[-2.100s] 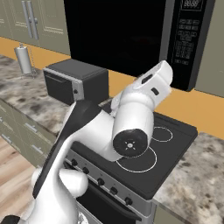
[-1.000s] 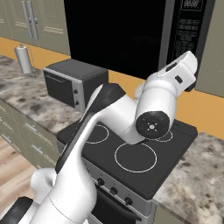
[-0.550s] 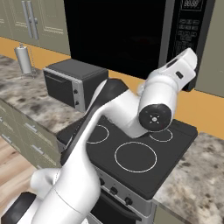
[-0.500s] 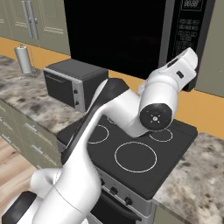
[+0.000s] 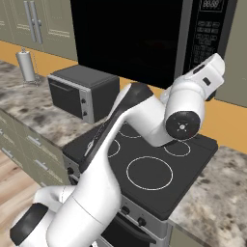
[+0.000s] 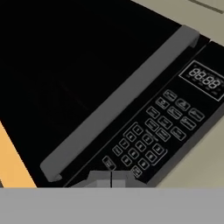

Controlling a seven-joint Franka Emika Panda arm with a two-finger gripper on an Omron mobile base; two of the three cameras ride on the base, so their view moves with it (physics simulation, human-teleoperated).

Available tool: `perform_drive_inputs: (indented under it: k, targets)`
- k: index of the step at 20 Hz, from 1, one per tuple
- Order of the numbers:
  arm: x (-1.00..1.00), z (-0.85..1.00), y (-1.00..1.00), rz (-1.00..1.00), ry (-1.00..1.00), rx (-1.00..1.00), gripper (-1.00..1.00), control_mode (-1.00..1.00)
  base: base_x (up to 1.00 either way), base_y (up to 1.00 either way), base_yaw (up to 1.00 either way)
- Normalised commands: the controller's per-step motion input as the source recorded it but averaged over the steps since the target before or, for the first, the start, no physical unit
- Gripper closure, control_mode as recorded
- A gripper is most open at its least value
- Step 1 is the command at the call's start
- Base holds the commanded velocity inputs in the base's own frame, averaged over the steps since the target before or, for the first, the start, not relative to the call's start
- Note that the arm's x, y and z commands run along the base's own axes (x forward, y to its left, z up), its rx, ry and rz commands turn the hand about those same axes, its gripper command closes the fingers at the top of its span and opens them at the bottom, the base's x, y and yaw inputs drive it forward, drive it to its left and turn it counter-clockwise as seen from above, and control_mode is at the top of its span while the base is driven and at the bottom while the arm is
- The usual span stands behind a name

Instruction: Place the bowl containing the squash and tomato in the microwave. Close the microwave door and press the start button to microwave the meal.

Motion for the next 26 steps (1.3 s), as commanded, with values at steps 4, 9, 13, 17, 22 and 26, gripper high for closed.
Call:
perform_drive_inputs:
  k: [4, 9, 13, 17, 22, 26]
  targets:
    - [0.28, -0.09, -0.06, 0.0, 0.0, 0.0, 1.0, -1.0, 0.0, 0.0, 0.0]
    - [0.26, 0.0, -0.24, 0.0, 0.0, 0.0, 1.0, -1.0, 0.0, 0.0, 0.0]
    - [0.21, -0.01, -0.27, 0.0, 0.0, 0.0, 1.0, -1.0, 0.0, 0.0, 0.0]
    - [0.22, -0.06, -0.16, 0.0, 0.0, 0.0, 1.0, -1.0, 0.0, 0.0, 0.0]
    - [0.28, -0.1, -0.06, 0.0, 0.0, 0.0, 1.0, -1.0, 0.0, 0.0, 0.0]
    - [0.29, -0.06, -0.19, 0.0, 0.0, 0.0, 1.0, -1.0, 0.0, 0.0, 0.0]
